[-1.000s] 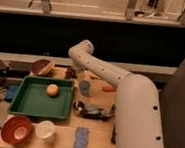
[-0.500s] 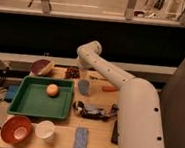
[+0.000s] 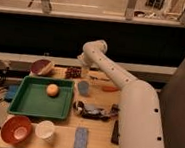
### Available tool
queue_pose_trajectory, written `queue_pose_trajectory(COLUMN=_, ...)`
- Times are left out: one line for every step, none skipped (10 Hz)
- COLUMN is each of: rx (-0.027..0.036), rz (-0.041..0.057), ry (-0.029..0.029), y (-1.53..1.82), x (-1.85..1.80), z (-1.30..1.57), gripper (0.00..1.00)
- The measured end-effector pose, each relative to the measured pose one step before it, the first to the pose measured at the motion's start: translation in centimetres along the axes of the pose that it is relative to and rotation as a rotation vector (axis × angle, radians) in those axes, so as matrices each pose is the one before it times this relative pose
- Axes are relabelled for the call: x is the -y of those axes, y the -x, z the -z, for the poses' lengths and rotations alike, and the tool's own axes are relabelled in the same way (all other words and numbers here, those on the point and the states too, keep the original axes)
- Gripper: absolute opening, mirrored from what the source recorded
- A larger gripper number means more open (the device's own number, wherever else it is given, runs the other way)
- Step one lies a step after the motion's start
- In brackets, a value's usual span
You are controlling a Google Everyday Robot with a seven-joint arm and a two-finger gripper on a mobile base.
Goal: Place grapes in metal cup
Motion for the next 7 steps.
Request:
queue_pose_trajectory(rx=0.00953, rz=-0.00456, ry=-0.00303, y=-0.297, x=-0.080, z=-0.016, gripper=0.80)
queue_pose_trajectory(rx=0.01068, rz=0.00151, ry=-0.00256, y=0.080, x=-0.151, z=-0.483, gripper=0.80)
queue_pose_trajectory(rx=0.00995, rz=0.00405, ry=-0.00703, y=0.288, x=0.058, z=-0.354, gripper=0.80)
queue_pose_trajectory(rx=0.01230, rz=0.00363, ry=-0.01206, y=0.138, x=0.024, z=-0.382, gripper=0.80)
queue_pose_trajectory(rx=0.00867, rz=0.00487, ry=-0.01026, y=0.147, x=0.092, z=-0.197, gripper=0.80)
queue_pose_trajectory(rx=0.00545, rz=0.00678, ry=-0.00556, y=0.199, x=0.049, z=-0.301, gripper=0.80)
queue_pose_trajectory(rx=0.00235, rz=0.01324, ry=-0.00198, y=0.442, x=0.117, z=-0.395, gripper=0.80)
